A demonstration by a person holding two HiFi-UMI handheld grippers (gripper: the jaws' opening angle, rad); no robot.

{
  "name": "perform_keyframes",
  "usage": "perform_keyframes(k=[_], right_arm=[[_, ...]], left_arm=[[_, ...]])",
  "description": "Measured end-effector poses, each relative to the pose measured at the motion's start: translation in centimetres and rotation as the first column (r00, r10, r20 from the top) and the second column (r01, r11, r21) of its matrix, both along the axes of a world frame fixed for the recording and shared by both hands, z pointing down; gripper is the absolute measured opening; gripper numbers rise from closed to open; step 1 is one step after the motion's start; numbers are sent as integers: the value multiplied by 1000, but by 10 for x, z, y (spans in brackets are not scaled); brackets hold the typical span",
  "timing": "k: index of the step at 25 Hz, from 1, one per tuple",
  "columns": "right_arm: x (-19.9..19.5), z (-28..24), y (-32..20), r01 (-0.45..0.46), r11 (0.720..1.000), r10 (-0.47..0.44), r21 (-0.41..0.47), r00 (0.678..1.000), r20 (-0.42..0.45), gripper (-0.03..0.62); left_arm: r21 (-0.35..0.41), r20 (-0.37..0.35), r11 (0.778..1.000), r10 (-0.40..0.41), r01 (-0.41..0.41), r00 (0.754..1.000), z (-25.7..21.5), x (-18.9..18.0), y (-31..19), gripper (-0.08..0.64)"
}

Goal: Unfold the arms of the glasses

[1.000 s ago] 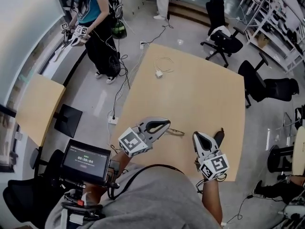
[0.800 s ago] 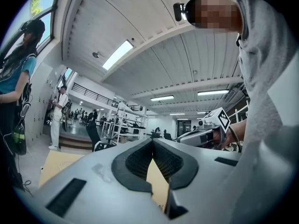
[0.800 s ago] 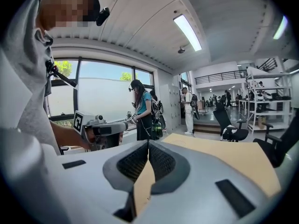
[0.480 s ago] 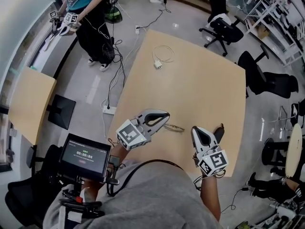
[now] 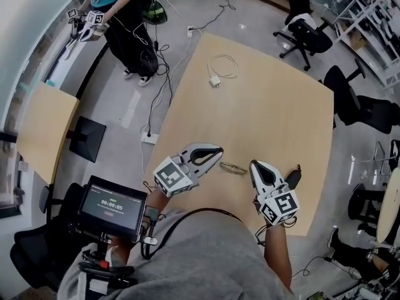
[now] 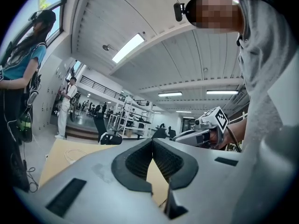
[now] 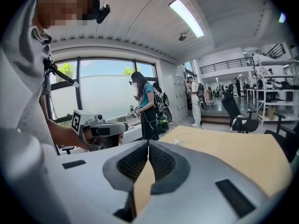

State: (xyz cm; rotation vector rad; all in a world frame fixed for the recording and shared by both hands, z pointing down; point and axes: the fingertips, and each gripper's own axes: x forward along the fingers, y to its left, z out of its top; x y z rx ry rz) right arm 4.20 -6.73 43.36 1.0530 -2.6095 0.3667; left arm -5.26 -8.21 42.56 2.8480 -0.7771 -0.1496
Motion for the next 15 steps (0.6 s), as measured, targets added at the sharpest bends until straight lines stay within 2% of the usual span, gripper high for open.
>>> perform_keyframes(k=[3,7,13,15], right_arm=[[5,4,-10,1,1000,0,-24,1000,2,8],[-4,16,-3,5,999,-5,-44,1000,-7,8],[34,40,-21,-1,995,-1,-96,1000,-26,8],[38,54,-19,-5,993,0,-119,999,-44,8]], left_arm=[[-6,7,1000,10,-10,1000,2,11,-7,6],[-31,6,1000,7,-7,1000,13,3,-1,6],[-81,38,996,25,-22,999,35,39,-20,6],[-105,51,994,32,-27,998,48,41,-19,6]])
